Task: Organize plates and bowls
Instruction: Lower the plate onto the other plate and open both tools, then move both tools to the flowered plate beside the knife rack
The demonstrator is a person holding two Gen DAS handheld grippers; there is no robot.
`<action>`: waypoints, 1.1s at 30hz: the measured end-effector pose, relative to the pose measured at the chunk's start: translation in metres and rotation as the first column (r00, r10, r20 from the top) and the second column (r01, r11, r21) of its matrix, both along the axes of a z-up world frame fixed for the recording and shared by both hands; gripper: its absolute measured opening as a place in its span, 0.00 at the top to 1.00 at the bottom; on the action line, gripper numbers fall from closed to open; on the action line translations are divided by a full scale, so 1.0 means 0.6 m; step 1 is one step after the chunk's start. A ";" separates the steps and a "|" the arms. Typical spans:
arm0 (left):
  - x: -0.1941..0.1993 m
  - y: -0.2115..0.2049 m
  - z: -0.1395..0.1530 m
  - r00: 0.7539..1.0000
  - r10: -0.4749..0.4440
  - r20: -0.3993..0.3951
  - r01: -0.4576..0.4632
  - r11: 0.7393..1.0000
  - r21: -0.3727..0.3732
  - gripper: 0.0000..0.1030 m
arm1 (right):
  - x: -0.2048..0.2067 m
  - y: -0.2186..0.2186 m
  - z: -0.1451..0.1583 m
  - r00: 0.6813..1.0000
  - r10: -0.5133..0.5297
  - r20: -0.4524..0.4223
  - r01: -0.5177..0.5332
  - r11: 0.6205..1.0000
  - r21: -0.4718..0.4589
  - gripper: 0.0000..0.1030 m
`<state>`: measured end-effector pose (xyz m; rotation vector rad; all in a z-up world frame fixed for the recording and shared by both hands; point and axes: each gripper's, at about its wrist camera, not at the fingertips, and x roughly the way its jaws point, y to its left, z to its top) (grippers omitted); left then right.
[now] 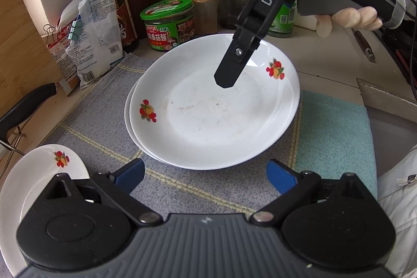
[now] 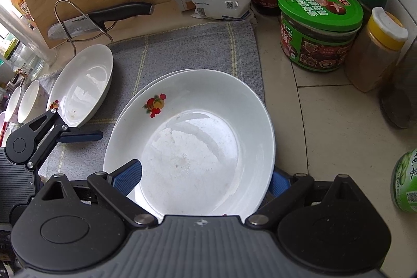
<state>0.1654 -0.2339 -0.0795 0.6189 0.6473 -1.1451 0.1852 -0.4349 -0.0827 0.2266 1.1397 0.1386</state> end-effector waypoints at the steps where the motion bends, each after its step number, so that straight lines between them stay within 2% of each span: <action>1: -0.001 0.001 0.001 1.000 0.001 0.001 -0.001 1.000 -0.001 0.04 | -0.002 0.000 0.000 1.000 -0.002 0.000 0.002 1.000 -0.005 0.03; 4: -0.004 0.006 0.002 1.000 0.004 0.002 -0.004 1.000 -0.005 0.04 | -0.008 -0.001 -0.003 1.000 -0.020 -0.015 0.020 0.999 -0.034 0.03; 9: -0.014 0.010 0.006 1.000 0.004 0.008 -0.004 1.000 -0.010 0.04 | -0.024 -0.001 -0.003 1.000 -0.025 0.002 0.025 0.999 -0.023 0.03; 14: -0.025 0.023 0.016 0.999 0.051 0.017 -0.050 0.998 -0.031 0.02 | -0.040 0.019 0.016 0.995 -0.021 0.102 0.033 0.993 -0.114 0.00; 19: -0.039 0.046 0.025 0.984 0.175 0.043 -0.173 0.984 -0.032 0.02 | -0.057 0.056 0.017 0.978 0.001 0.207 0.044 0.976 -0.211 0.00; 22: -0.046 0.068 0.028 0.963 0.263 0.055 -0.262 0.965 -0.022 0.02 | -0.063 0.080 0.014 0.967 0.013 0.254 0.049 0.970 -0.237 0.00; 25: -0.045 0.099 0.030 0.930 0.365 0.038 -0.364 0.931 -0.030 0.02 | -0.071 0.107 0.010 0.951 0.011 0.308 0.071 0.965 -0.252 0.00; 29: -0.044 0.152 0.029 0.869 0.493 0.037 -0.492 0.870 -0.036 0.02 | -0.076 0.148 0.008 0.938 0.018 0.346 0.071 0.967 -0.245 0.00; 33: -0.046 0.210 0.035 0.812 0.583 0.036 -0.580 0.812 -0.062 0.02 | -0.081 0.199 0.010 0.919 0.043 0.392 0.068 0.962 -0.264 0.00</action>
